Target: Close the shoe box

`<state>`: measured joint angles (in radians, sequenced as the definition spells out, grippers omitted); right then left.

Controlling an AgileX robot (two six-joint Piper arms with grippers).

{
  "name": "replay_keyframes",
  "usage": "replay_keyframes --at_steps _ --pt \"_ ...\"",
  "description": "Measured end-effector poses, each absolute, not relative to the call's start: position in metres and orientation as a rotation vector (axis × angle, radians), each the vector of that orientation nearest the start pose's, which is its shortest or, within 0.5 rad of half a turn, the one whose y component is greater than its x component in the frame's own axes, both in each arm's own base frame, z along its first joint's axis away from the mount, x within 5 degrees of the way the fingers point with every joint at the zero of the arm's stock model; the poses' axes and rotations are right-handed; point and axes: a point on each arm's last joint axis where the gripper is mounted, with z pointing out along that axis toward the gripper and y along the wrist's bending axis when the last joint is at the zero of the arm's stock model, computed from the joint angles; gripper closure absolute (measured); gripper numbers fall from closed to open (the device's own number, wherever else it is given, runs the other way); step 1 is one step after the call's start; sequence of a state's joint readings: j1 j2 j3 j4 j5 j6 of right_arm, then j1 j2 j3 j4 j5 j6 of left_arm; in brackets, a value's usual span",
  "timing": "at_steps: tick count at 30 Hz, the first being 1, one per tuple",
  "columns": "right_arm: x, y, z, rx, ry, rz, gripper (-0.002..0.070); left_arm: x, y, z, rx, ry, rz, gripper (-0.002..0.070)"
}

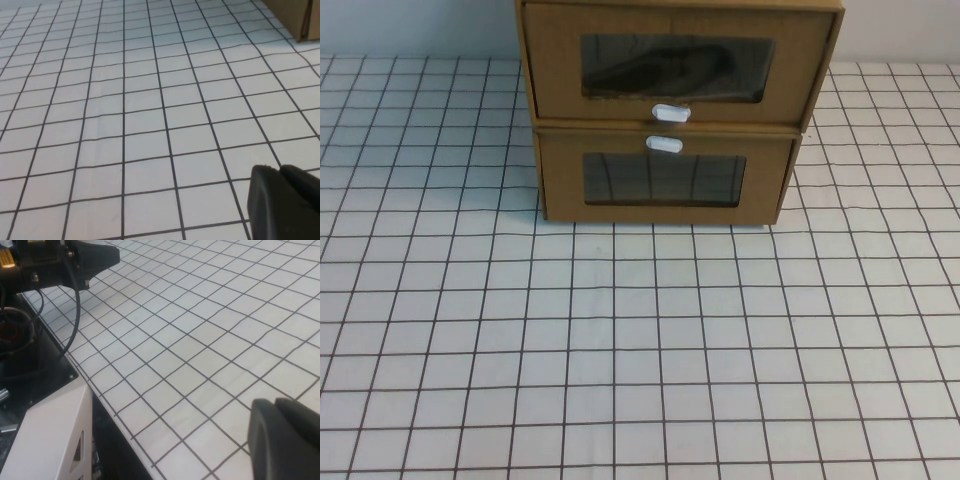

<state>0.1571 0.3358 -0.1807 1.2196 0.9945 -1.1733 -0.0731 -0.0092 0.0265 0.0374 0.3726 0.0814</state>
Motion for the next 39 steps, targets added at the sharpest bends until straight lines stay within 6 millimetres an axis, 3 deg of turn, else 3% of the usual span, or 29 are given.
replay_keyframes --at_steps 7,14,22,27,32,39 --pt "0.033 0.078 0.228 -0.864 1.812 0.917 0.0692 0.053 -0.003 0.171 0.168 1.868 0.042 0.068" --pt "0.011 0.076 0.234 -0.983 1.635 0.918 0.0692 0.052 -0.003 0.171 0.167 1.87 0.042 0.068" --pt "0.002 0.075 0.235 -1.017 1.579 0.918 0.0692 0.052 -0.003 0.171 0.166 1.868 0.042 0.068" --pt "0.015 0.066 0.243 -0.827 1.529 0.76 0.0692 0.052 -0.003 0.171 0.166 1.868 0.042 0.068" --pt "0.038 0.045 0.25 -0.457 1.517 0.574 0.0692 0.052 -0.003 0.171 0.164 1.868 0.04 0.068" --pt "0.056 0.02 0.229 -0.159 1.536 0.337 0.0692 0.052 -0.003 0.171 0.164 1.868 0.04 0.068"
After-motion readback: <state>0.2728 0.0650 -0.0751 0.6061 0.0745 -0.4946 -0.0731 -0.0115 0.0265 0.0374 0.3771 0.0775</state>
